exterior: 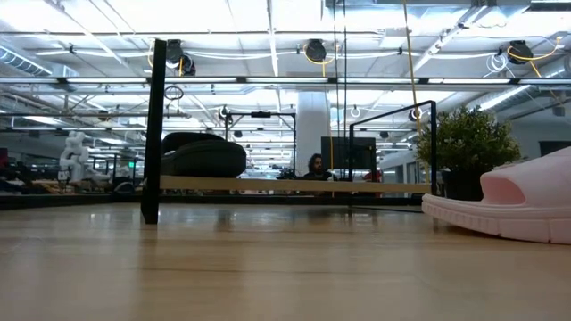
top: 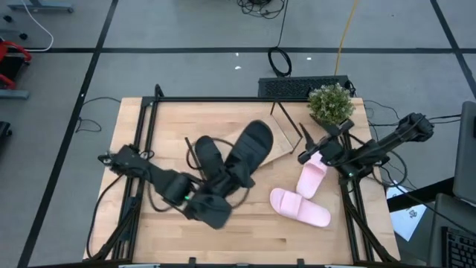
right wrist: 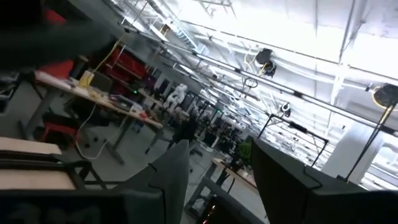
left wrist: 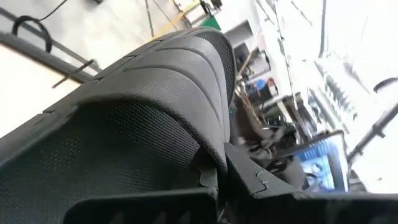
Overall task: Pick and place slides into the shelf
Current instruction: Put the black slipper on the shelf
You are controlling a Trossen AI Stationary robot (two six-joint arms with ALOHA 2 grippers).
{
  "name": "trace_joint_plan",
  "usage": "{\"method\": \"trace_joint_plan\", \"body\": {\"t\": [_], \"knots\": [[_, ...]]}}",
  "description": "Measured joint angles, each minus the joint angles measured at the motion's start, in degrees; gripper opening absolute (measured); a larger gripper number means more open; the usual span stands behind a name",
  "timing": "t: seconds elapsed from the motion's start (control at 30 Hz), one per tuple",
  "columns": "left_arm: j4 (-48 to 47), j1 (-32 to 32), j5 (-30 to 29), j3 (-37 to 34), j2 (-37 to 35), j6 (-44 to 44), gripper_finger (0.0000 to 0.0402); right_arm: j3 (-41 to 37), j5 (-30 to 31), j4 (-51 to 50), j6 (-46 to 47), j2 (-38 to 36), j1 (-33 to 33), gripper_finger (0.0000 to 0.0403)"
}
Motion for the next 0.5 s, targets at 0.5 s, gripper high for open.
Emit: {"method": "trace_joint_plan", "body": {"t": [0.5], "knots": [[-0.2, 4.2, -8.0, 0.0, 9.8, -17.3, 0.0000, 0.0, -8.6, -0.2, -9.0, -5.3, -5.6, 0.0160]]}}
